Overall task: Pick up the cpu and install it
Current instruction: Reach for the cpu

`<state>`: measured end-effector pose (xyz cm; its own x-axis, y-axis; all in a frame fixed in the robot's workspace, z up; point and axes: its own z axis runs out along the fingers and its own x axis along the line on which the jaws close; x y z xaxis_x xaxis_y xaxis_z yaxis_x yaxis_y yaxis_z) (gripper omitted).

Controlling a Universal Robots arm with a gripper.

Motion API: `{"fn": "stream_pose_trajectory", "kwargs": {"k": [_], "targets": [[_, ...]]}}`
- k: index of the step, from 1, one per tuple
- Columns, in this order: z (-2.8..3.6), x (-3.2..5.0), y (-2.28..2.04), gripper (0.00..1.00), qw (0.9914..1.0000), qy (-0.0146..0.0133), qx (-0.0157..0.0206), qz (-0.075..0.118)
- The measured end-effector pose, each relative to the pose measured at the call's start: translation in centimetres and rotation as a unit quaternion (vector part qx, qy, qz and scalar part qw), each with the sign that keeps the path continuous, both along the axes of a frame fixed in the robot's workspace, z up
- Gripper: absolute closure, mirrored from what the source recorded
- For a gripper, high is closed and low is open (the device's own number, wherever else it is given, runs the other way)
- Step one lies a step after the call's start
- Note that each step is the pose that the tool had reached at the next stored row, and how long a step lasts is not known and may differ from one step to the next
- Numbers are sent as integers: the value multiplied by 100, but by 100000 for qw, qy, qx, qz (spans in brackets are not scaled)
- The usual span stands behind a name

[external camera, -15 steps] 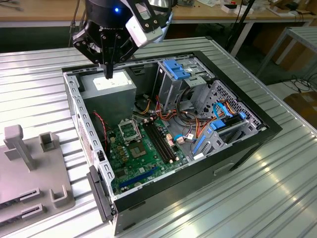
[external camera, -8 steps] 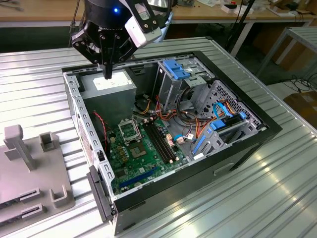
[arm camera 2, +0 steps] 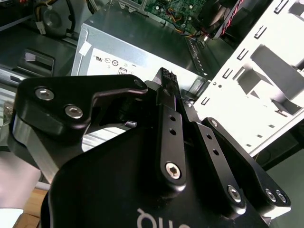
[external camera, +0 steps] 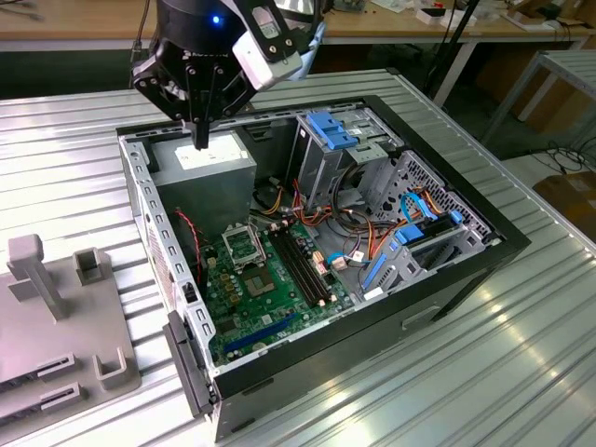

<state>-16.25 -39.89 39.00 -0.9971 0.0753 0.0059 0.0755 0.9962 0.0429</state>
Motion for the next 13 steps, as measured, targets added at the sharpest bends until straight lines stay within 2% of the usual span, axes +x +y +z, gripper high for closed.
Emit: {"fn": "stream_pose_trajectory", "kwargs": {"k": [13], "targets": [[-6,-33,0,89,100000,242,2,0]]}}
